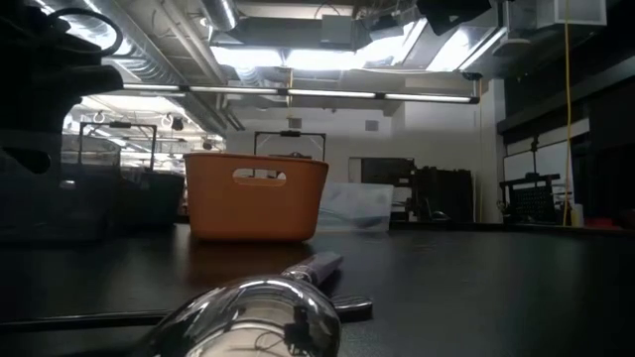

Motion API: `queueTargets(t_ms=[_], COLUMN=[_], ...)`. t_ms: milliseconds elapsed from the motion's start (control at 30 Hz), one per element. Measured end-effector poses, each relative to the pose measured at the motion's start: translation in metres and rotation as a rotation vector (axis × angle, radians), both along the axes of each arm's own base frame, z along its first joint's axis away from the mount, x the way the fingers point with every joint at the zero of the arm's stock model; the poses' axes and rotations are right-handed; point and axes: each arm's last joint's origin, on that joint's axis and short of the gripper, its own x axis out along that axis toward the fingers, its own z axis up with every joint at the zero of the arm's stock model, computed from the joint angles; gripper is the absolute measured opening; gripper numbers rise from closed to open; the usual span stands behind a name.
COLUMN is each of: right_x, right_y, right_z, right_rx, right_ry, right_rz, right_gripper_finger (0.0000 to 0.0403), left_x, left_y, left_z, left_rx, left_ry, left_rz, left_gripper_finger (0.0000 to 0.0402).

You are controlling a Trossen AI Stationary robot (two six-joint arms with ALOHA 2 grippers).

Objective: Sort silverware by color (type)
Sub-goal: Put the black spoon into the black bin, then put the purple spoon into the orange bin

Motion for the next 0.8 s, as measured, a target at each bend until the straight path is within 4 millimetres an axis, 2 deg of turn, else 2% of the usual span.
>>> queueTargets(t_ms=[400,800], right_x=[0.0,0.0001], right_y=[0.0,0.0], right_z=[-0.0001,0.0], right_rx=[0.0,0.0], right_ry=[0.0,-0.001], right_rz=[0.0,0.0], right_gripper_finger=[0.0092,0.0092], left_x=[0.0004,0.0017], left_y=[-0.0002,-0.0012], left_z=[-0.0001,-0.0005], left_rx=[-0.003,-0.013], left_ry=[-0.004,-0.018], left_rz=[0.0,0.0], left_gripper_finger=[0.0062,0.0053])
